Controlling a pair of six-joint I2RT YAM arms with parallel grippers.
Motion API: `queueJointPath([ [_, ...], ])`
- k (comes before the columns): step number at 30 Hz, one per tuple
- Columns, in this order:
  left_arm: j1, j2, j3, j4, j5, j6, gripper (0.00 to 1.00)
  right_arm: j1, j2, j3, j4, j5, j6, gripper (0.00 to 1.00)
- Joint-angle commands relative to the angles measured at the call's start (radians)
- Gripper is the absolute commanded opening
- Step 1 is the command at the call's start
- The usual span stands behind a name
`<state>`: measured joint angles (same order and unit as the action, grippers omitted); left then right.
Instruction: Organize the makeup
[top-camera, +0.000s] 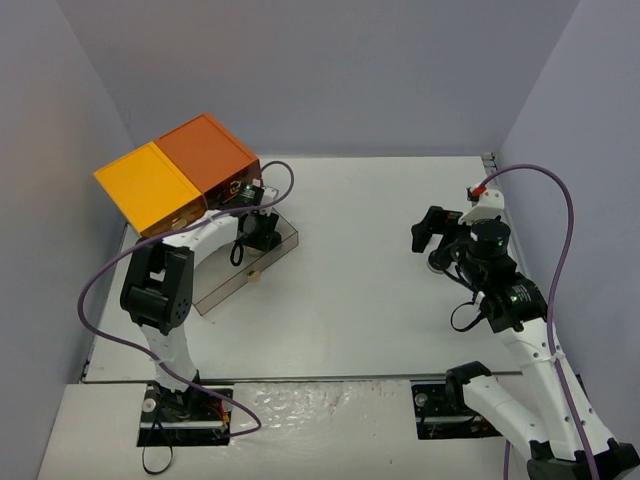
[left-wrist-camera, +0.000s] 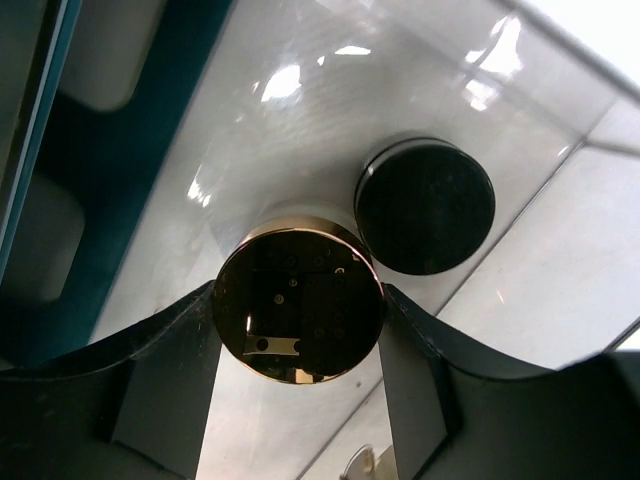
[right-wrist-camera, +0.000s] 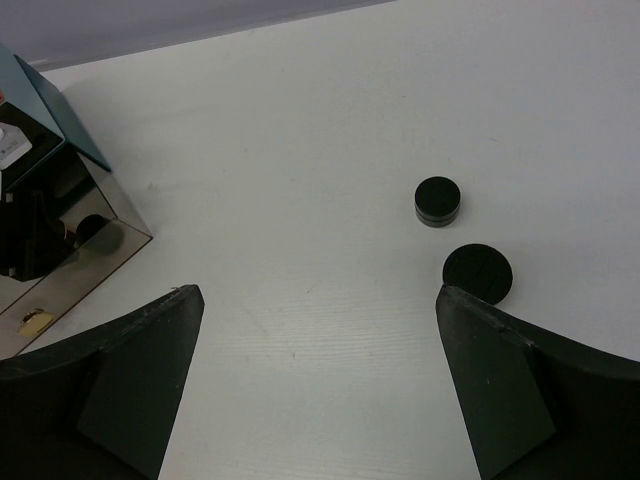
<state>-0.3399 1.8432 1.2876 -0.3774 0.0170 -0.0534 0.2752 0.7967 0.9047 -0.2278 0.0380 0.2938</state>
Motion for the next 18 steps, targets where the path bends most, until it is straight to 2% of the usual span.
queueJointPath([
  [1,-0.005,-0.014,0.087,0.057,0.040,-0.018,0.44,-0.005,0.006,-0.003,0.075,0.031,0.013,1.00],
  [8,-0.005,-0.074,0.061,0.046,0.031,-0.041,0.70,-0.005,0.063,-0.007,0.058,0.133,0.099,0.99],
  [13,-0.005,-0.120,0.033,0.035,0.014,-0.060,0.85,-0.007,0.137,-0.003,0.018,0.208,0.161,0.99],
  [18,-0.012,-0.161,0.074,-0.031,0.019,-0.090,0.90,-0.033,0.231,-0.014,-0.004,0.272,0.237,0.99],
])
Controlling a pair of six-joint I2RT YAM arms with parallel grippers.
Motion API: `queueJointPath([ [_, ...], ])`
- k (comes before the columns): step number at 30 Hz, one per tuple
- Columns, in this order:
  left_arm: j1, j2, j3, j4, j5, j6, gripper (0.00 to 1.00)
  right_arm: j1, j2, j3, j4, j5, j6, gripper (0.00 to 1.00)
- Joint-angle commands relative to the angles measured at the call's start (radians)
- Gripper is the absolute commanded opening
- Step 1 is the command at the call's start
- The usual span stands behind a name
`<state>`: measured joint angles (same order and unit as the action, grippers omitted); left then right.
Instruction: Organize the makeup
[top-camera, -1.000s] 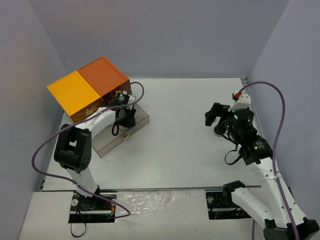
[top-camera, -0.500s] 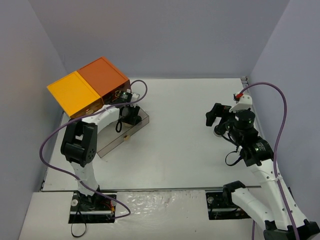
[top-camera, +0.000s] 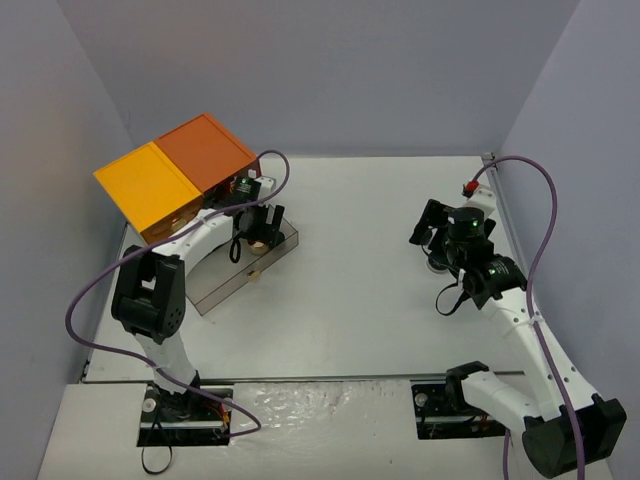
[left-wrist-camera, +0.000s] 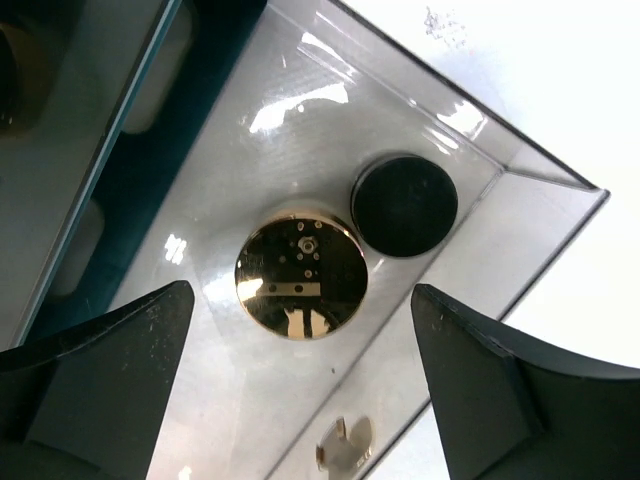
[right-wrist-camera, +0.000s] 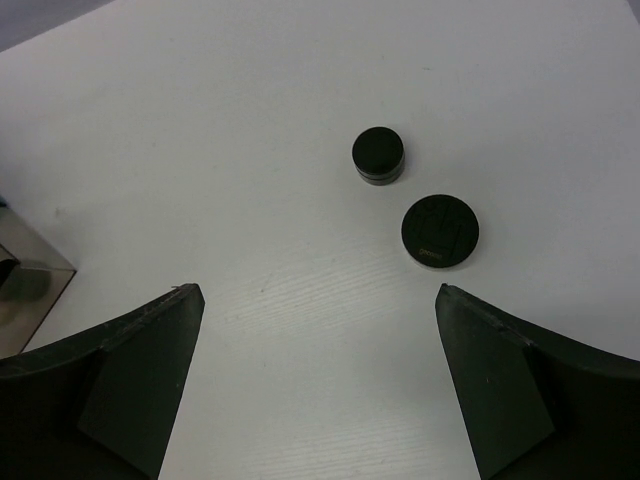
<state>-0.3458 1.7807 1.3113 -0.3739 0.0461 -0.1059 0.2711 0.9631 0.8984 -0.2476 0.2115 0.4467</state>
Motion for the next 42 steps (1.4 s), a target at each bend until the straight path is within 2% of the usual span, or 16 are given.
queueJointPath([
  [1,-0.013,-0.105,0.066,-0.054,-0.005,-0.046,0.91,-0.036,0.080,-0.009,0.013,0.100,0.092,0.99],
  [6,-0.084,-0.152,0.138,-0.146,-0.017,-0.060,0.92,-0.122,0.193,-0.021,0.012,0.047,0.142,0.99],
  [9,-0.147,-0.188,0.177,-0.213,-0.035,-0.081,0.93,-0.188,0.317,-0.015,0.033,0.002,0.154,0.98],
  [13,-0.188,-0.252,0.175,-0.247,-0.032,-0.105,0.94,-0.230,0.429,-0.021,0.086,-0.033,0.168,0.97],
  [21,-0.193,-0.385,0.140,-0.302,-0.034,-0.109,0.95,-0.263,0.603,0.006,0.150,-0.045,0.140,0.94],
  [34,-0.191,-0.465,0.069,-0.350,-0.037,-0.113,0.95,-0.259,0.741,0.025,0.199,-0.069,0.016,0.89],
  [38,-0.190,-0.470,0.061,-0.346,-0.034,-0.126,0.95,-0.235,0.748,0.027,0.201,-0.075,-0.010,0.84],
  [42,-0.191,-0.478,0.059,-0.337,-0.016,-0.144,0.95,-0.160,0.739,0.019,0.203,-0.092,-0.049,0.60],
])
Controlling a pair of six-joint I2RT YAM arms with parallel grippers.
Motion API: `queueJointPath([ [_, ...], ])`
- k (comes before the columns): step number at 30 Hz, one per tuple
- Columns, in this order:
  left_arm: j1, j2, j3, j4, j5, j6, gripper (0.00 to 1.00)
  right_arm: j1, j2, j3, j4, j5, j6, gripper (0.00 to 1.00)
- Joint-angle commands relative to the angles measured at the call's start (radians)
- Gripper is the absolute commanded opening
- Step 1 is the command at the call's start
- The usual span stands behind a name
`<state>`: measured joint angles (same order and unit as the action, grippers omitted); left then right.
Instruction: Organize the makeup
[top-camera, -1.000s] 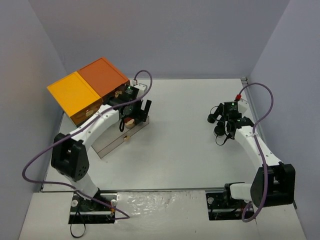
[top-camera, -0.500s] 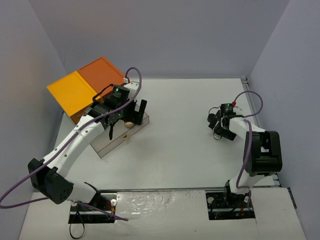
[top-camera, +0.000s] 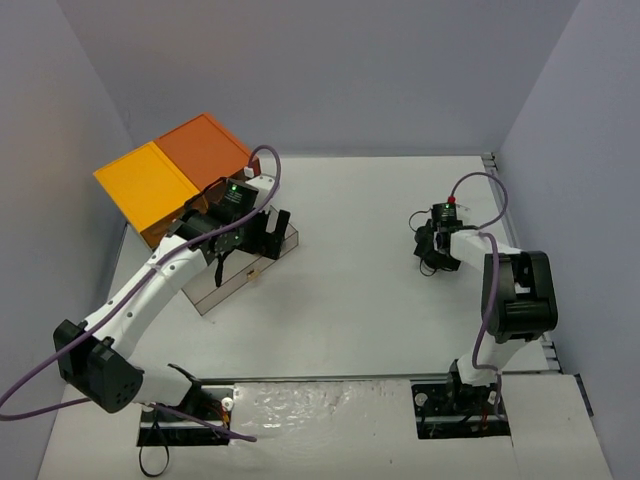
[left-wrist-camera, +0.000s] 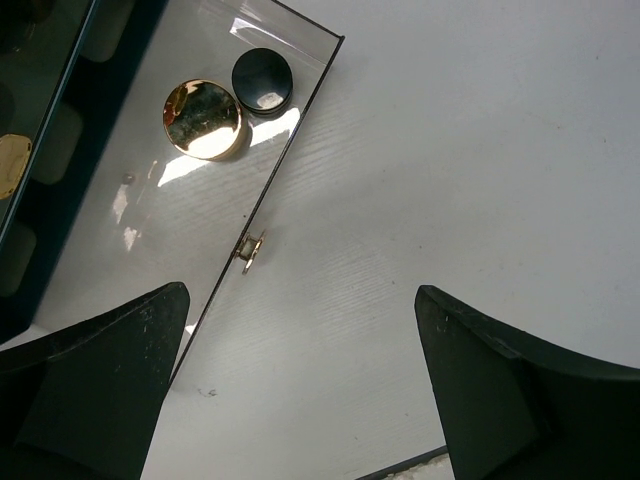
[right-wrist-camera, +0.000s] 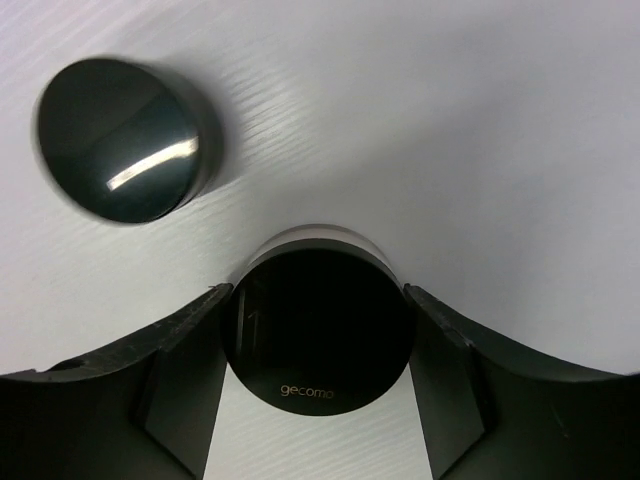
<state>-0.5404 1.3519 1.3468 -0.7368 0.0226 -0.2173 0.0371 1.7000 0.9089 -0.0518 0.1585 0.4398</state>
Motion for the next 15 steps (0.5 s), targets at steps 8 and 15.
queueJointPath([
  [8,0.054,-0.022,0.029,0.056,0.091,-0.102,0.95,0.336,-0.083,0.018,0.059,-0.097,-0.134,0.11],
  [15,0.130,0.013,0.053,0.073,0.220,-0.162,0.95,0.567,-0.213,0.106,0.079,-0.195,-0.373,0.06],
])
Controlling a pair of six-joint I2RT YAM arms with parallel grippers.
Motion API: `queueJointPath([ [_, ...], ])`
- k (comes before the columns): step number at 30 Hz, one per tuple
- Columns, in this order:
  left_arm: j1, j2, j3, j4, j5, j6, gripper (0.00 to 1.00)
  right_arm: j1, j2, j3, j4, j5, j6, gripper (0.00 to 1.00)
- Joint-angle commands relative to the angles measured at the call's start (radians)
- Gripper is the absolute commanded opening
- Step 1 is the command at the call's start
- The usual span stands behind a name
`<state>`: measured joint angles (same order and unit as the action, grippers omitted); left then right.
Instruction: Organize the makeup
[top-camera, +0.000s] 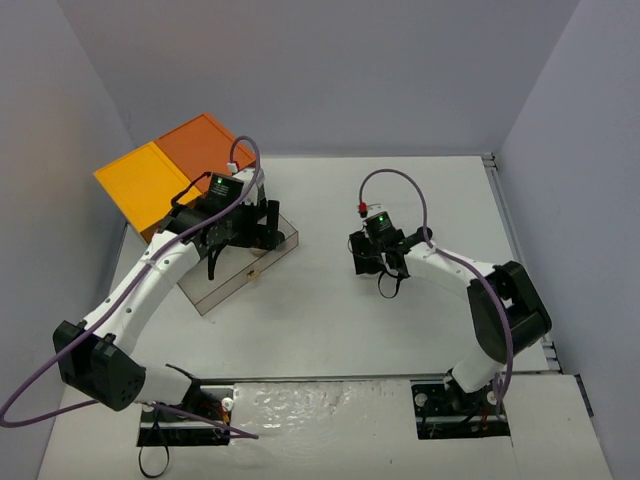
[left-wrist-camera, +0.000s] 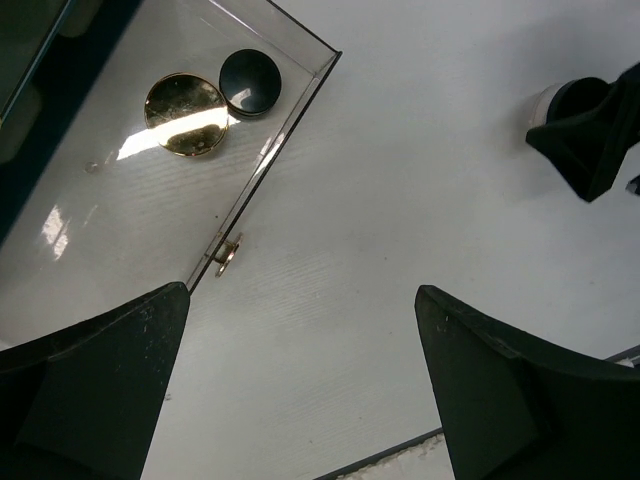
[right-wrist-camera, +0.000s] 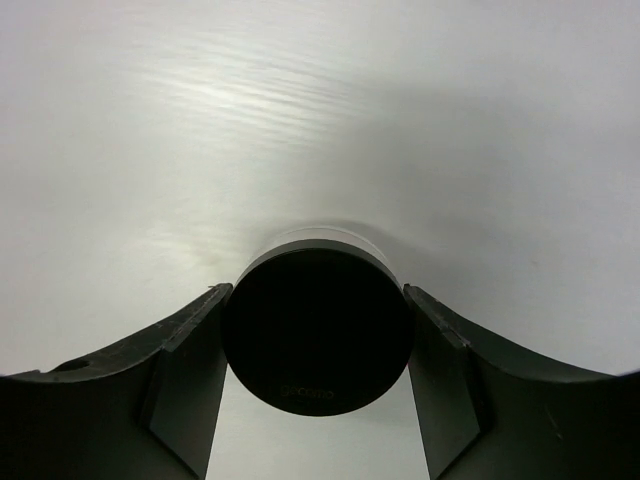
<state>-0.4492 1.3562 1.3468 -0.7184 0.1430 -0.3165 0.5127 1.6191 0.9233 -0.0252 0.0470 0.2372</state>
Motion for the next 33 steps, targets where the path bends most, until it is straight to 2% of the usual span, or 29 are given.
queueJointPath([
  [1,0.051,0.012,0.055,0.061,0.120,-0.074,0.95,0.110,-0.149,0.105,0.053,-0.105,-0.196,0.06],
  [4,0.108,0.030,0.055,0.087,0.272,-0.118,0.94,0.153,-0.192,0.162,0.051,-0.192,-0.255,0.06],
  [11,0.124,0.044,0.067,0.193,0.538,-0.228,0.88,0.227,-0.209,0.292,0.051,-0.308,-0.299,0.08],
  [14,0.124,0.037,0.047,0.264,0.601,-0.304,0.88,0.241,-0.198,0.319,0.051,-0.323,-0.313,0.09],
  [20,0.115,0.028,0.028,0.331,0.642,-0.371,0.88,0.258,-0.175,0.351,0.051,-0.352,-0.332,0.09],
  [26,0.091,0.030,0.016,0.324,0.618,-0.354,0.87,0.270,-0.162,0.378,0.051,-0.369,-0.338,0.09],
  [33,0.060,0.037,0.012,0.316,0.590,-0.354,0.80,0.277,-0.163,0.387,0.053,-0.375,-0.337,0.09],
])
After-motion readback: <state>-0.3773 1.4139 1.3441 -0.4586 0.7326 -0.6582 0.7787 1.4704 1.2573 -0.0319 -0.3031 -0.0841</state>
